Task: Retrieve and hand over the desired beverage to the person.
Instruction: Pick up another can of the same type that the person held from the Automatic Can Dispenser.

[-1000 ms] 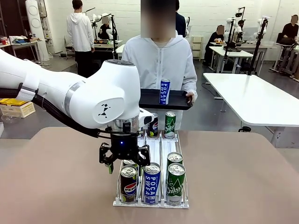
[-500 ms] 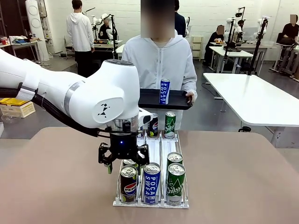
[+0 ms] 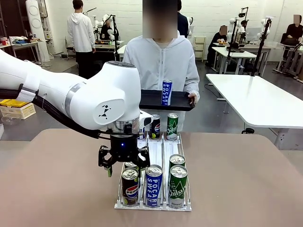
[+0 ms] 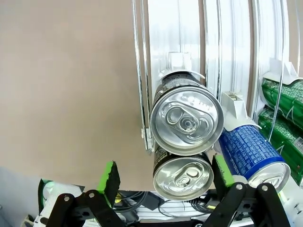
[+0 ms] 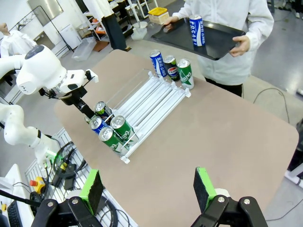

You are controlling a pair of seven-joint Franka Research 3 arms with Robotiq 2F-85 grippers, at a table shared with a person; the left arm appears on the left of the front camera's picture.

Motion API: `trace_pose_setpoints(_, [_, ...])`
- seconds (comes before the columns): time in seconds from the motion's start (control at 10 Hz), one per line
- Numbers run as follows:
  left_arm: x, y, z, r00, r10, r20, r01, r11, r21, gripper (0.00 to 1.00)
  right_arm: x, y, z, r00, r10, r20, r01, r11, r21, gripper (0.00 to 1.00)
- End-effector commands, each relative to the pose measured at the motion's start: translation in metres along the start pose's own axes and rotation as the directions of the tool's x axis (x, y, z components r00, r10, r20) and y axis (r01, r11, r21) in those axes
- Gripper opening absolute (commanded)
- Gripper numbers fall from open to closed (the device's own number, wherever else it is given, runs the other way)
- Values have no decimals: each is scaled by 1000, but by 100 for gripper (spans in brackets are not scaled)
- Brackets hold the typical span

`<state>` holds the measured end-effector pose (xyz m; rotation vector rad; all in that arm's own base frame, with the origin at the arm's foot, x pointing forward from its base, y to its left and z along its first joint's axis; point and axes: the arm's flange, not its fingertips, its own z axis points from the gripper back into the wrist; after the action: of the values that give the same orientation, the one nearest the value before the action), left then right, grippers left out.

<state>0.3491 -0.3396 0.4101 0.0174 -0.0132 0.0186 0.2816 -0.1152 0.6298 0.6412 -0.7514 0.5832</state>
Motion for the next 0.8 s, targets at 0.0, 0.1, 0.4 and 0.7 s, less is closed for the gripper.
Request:
trace_pose_setpoints(0.0, [3,-4,-2,1000,23,-15,-23,999,48,100,1,-2,-1,1000,9,18,-10,1000,25,100])
trace_pose_setpoints(0.1, [4,-3,-3,1000,24,-21,-23,999,47,100,1,-2,-1,1000,9,18,-10,1000,25,100])
trace_pose_setpoints(0.4, [4,0,-4,999,14,-41,-13,1000,16,42,1,-2,-1,1000,9,18,-10,1000,25,100])
trace_pose_setpoints(0.7, [4,0,-5,998,13,-58,-13,1000,-3,36,1,-2,-1,1000,9,18,-10,1000,25,100])
